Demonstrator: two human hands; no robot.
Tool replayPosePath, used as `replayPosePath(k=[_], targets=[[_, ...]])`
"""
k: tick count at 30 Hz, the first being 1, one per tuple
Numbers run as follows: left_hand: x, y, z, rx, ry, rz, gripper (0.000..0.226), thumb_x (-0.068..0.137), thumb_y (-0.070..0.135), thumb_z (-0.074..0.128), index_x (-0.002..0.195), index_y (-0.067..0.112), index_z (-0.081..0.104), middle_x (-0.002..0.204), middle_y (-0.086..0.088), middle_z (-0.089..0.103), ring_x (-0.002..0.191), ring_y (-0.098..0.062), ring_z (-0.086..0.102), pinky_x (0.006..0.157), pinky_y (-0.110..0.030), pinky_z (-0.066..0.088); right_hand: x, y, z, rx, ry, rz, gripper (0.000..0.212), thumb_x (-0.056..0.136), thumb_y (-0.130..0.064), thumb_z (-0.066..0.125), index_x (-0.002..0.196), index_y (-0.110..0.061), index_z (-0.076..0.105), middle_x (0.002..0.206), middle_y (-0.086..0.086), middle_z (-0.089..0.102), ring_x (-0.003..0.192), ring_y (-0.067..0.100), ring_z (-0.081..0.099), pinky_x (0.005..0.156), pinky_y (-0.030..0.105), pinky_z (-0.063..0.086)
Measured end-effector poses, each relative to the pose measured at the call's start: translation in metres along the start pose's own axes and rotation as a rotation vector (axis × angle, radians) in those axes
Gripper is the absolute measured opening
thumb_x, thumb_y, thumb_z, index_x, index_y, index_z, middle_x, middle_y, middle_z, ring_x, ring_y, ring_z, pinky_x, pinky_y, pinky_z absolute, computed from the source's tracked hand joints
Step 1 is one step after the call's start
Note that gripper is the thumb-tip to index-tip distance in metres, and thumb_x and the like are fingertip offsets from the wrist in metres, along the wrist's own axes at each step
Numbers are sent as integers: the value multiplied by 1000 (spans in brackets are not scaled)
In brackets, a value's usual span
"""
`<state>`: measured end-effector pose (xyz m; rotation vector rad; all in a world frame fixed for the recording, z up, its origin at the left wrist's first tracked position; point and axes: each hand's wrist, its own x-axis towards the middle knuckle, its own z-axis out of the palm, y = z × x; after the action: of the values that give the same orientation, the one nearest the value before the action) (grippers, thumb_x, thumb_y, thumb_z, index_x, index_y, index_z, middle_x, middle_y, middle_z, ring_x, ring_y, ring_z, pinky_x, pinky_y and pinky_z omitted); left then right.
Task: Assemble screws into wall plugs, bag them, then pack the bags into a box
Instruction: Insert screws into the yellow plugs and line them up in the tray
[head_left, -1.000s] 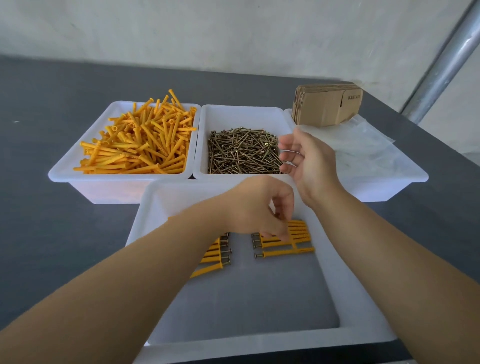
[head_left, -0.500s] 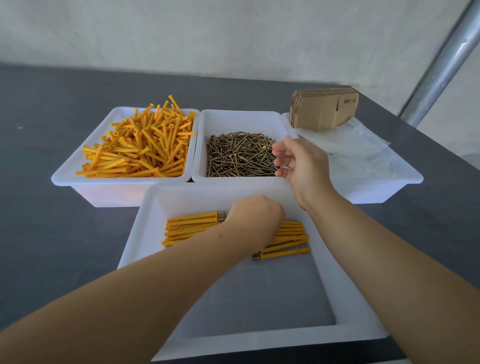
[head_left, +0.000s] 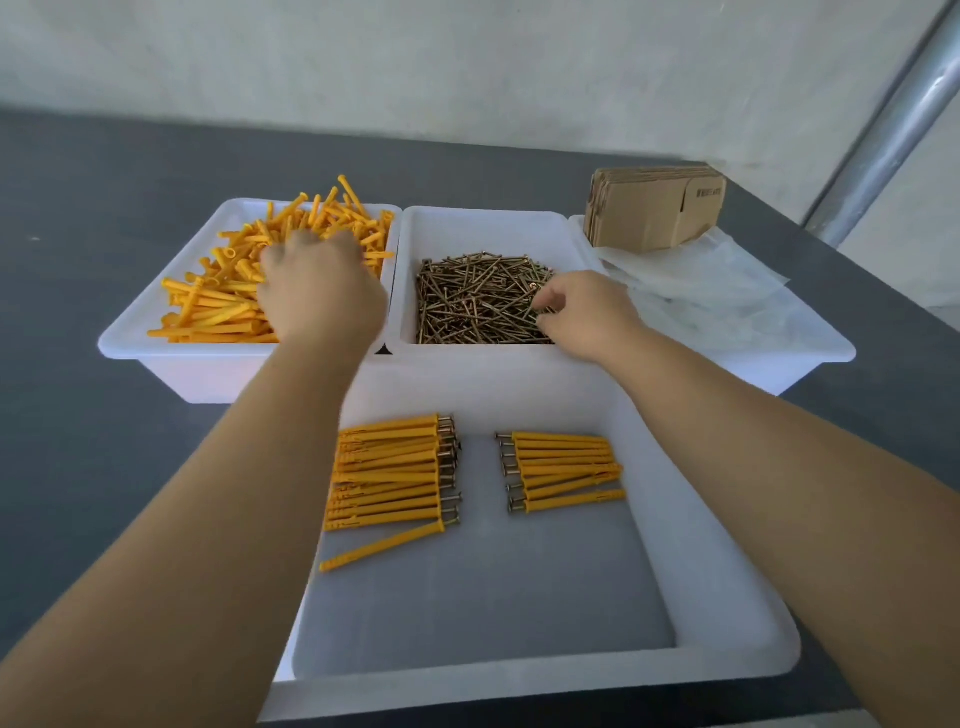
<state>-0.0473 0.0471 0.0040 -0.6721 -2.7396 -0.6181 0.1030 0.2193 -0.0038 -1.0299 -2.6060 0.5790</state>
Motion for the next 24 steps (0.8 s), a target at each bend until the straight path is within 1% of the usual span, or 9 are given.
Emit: replayPosePath(k=[3, 6, 9, 13, 16, 18, 20, 22, 24], targets=[[9, -16, 6, 101, -286, -212, 38, 92, 22, 48, 127, 11, 57, 138, -19, 43, 130, -44, 34, 103, -55, 37, 14, -10, -4, -247, -286, 52, 35, 91, -21, 64, 126, -17, 65, 132, 5, 61, 120, 26, 56, 93, 30, 46], [11, -16, 11, 165, -376, -254, 41, 92, 26, 52, 129, 9, 54, 140, -16, 42, 134, -40, 27, 103, -53, 35, 21, -18, -4, -260, -422, 89, 39, 91, -24, 64, 127, -12, 64, 131, 11, 62, 122, 30, 57, 102, 37, 46], [11, -16, 14, 171, -323, -251, 32, 89, 19, 54, 118, 6, 57, 131, -16, 49, 134, -40, 27, 99, -50, 38, 19, -19, -4, -268, -417, 89, 36, 92, -23, 63, 125, -10, 65, 128, 12, 64, 121, 30, 58, 102, 38, 47], [9, -17, 13, 92, -265, -229, 9, 87, 9, 54, 96, 6, 55, 110, -16, 55, 129, -42, 35, 96, -45, 38, 15, -25, -3, -296, -417, 90, 39, 103, -25, 40, 133, -15, 62, 139, 4, 58, 130, 23, 51, 109, 33, 41], [7, -17, 11, 43, -218, -179, 5, 84, 2, 53, 84, 6, 54, 104, -19, 61, 120, -43, 44, 92, -40, 35, 17, -21, -1, -168, -327, 72, 29, 95, -17, 55, 118, -11, 72, 127, 6, 65, 118, 24, 59, 101, 36, 49], [7, -17, 9, 27, -158, -194, 11, 86, 2, 54, 93, 8, 62, 108, -18, 62, 124, -41, 41, 91, -42, 40, 17, -14, 4, -78, -229, 17, 19, 88, -11, 66, 104, -11, 78, 112, 5, 71, 107, 23, 63, 93, 34, 53], [9, -19, 8, -1, -112, -193, 25, 86, -1, 55, 107, 9, 67, 113, -17, 63, 124, -39, 43, 88, -44, 46, 15, -7, 8, 1, -171, 14, 15, 85, -12, 72, 98, -16, 79, 100, 1, 72, 97, 19, 63, 84, 27, 51], [9, -20, 8, -26, -120, -161, 35, 83, -6, 55, 112, 10, 68, 112, -15, 65, 107, -37, 56, 74, -40, 47, 13, -3, 10, 89, -131, 19, 14, 83, -13, 76, 95, -17, 79, 92, -1, 70, 90, 16, 62, 77, 25, 47], [8, -21, 8, -39, -132, -158, 39, 83, -7, 54, 114, 11, 67, 112, -14, 65, 88, -30, 54, 68, -37, 42, 12, 1, 13, 168, -82, 11, 10, 84, -12, 75, 91, -17, 79, 81, -6, 67, 85, 14, 61, 75, 26, 46]])
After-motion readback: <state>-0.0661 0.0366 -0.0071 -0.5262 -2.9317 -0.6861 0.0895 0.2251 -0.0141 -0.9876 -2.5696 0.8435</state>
